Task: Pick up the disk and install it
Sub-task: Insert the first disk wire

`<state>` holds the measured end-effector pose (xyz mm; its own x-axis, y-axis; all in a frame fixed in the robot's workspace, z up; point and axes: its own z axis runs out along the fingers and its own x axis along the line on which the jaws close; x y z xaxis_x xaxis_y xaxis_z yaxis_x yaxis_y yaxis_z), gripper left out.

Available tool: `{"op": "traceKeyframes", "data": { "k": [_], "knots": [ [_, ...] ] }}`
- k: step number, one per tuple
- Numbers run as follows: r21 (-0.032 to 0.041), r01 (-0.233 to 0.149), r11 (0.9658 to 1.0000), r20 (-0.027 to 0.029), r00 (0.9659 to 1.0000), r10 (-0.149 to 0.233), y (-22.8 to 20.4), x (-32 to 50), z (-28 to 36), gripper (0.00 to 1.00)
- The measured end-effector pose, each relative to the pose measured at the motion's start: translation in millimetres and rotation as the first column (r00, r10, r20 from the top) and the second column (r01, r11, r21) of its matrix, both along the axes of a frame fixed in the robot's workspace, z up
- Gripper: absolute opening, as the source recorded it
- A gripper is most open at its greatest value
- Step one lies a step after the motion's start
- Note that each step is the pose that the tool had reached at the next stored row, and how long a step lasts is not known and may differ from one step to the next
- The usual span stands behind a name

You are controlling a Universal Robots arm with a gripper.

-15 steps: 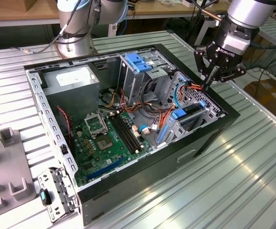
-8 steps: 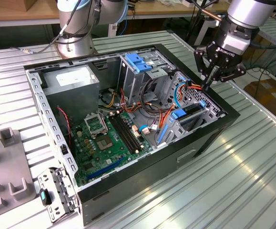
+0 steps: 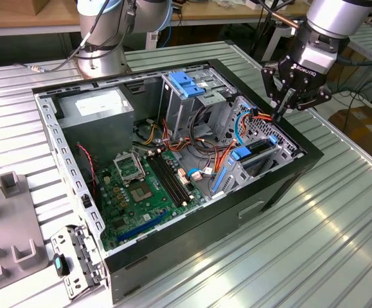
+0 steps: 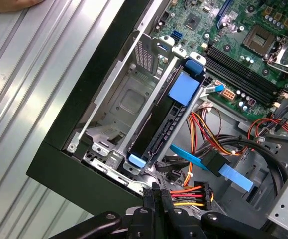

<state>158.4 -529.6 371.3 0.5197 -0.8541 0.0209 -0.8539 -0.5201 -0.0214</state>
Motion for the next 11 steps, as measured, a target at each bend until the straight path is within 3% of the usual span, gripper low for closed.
{"op": "traceKeyframes", "data": {
  "k": [8, 11],
  "knots": [
    [0.0000, 0.005, 1.0000, 0.0000, 1.0000, -0.005, 0.0, 0.0, 0.0, 0.16],
    [-0.0001, 0.036, 0.9994, 0.0000, 0.9994, -0.036, 0.0, 0.0, 0.0, 0.16]
  ]
}}
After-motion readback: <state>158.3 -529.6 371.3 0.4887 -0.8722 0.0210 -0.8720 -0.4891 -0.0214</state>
